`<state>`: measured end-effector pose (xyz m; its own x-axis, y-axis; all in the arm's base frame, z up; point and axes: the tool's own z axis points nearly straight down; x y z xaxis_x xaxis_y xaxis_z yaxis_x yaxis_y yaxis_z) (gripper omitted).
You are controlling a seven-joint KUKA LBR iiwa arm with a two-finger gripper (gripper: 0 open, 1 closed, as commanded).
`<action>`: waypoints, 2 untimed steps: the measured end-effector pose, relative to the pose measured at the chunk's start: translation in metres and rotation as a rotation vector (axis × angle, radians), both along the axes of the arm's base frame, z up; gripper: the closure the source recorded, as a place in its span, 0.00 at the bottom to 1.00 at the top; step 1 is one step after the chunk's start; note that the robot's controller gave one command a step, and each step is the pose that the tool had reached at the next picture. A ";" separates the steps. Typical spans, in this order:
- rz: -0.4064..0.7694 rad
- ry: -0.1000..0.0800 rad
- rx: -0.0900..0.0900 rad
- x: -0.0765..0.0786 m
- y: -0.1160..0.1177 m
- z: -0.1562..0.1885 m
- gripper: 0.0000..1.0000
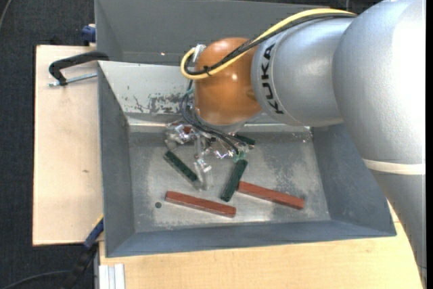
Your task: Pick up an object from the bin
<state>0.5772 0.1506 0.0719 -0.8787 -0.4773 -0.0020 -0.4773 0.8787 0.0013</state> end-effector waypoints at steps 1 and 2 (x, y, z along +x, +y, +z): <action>-0.339 0.003 0.000 0.004 -0.022 0.000 0.00; -0.212 0.005 -0.002 0.010 -0.183 -0.002 0.00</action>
Offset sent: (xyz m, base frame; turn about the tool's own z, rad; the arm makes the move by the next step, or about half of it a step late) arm 0.0030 -0.0235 -0.0019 0.3386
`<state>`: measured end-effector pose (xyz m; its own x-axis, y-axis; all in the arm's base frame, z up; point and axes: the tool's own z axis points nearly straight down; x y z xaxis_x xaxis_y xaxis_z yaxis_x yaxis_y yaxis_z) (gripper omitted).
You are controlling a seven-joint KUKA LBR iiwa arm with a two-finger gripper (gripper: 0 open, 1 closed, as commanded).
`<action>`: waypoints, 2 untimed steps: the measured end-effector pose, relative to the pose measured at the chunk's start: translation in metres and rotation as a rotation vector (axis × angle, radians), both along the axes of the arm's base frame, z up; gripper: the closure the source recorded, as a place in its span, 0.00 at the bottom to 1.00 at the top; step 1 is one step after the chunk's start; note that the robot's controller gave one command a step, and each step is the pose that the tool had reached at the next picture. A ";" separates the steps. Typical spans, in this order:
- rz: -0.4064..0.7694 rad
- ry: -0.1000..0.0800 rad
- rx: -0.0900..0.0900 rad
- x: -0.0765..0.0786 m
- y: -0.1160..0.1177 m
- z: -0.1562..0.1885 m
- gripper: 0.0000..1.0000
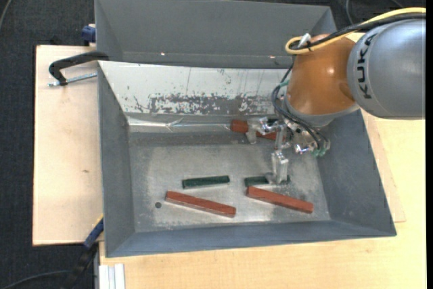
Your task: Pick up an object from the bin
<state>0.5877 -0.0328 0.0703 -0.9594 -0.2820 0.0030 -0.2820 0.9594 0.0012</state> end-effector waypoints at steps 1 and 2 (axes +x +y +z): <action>0.225 -0.014 0.005 -0.011 0.106 0.051 0.00; 0.413 0.000 0.003 -0.031 0.141 -0.001 0.00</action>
Offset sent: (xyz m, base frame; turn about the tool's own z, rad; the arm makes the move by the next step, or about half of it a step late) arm -0.0122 0.1013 0.0477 -0.2206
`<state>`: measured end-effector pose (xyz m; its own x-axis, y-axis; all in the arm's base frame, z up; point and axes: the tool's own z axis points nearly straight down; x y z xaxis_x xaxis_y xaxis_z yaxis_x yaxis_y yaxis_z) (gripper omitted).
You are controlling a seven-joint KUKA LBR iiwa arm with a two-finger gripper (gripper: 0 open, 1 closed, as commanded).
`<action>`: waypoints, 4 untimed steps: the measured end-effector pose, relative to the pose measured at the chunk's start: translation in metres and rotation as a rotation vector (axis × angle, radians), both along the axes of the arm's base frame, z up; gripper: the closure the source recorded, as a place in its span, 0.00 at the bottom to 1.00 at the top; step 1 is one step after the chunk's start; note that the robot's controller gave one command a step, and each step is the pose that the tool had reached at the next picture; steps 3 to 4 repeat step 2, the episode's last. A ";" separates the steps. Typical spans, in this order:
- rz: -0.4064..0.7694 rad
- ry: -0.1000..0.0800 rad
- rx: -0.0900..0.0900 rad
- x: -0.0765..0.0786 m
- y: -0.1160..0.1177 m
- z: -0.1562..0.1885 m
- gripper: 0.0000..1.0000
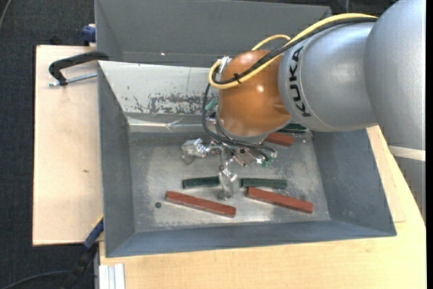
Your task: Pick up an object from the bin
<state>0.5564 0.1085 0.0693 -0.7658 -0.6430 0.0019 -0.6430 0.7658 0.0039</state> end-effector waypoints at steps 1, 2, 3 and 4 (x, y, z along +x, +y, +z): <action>-0.003 -0.004 0.000 0.002 -0.001 0.002 1.00; 0.519 -0.017 0.001 -0.014 -0.005 0.159 1.00; 0.519 -0.017 0.001 -0.014 -0.005 0.159 1.00; 0.519 -0.017 0.001 -0.014 -0.005 0.159 1.00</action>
Offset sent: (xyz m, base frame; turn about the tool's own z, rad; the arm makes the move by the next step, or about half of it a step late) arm 0.0000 0.0000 0.0000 0.0000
